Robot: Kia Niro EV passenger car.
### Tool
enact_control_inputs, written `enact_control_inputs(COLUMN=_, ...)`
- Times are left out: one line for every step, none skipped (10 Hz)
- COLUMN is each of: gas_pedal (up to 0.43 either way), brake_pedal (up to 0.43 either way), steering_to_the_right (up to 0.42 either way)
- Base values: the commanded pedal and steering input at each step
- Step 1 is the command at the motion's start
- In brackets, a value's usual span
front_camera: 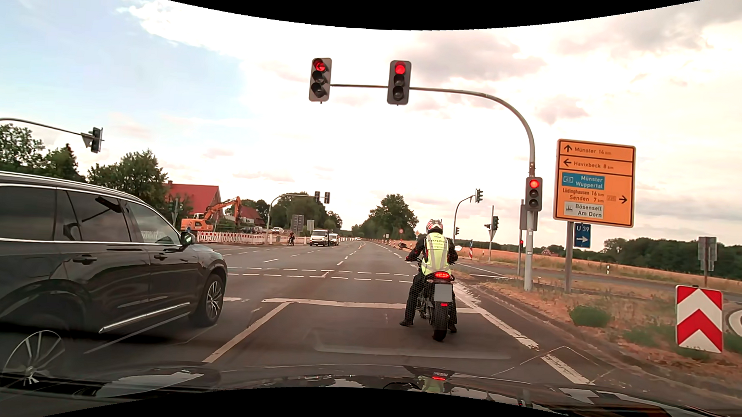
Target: Follow the waypoints while adhering to traffic rules and regulations
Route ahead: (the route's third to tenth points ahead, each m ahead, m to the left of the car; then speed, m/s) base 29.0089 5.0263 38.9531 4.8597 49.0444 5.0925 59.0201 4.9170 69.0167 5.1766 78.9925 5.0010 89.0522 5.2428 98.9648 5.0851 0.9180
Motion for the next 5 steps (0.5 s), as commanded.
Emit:
enact_control_inputs(gas_pedal=0.0, brake_pedal=0.104, steering_to_the_right=0.008)
enact_control_inputs(gas_pedal=0.0, brake_pedal=0.11, steering_to_the_right=0.008)
enact_control_inputs(gas_pedal=0.0, brake_pedal=0.11, steering_to_the_right=0.008)
enact_control_inputs(gas_pedal=0.0, brake_pedal=0.116, steering_to_the_right=0.008)
enact_control_inputs(gas_pedal=0.0, brake_pedal=0.122, steering_to_the_right=0.008)
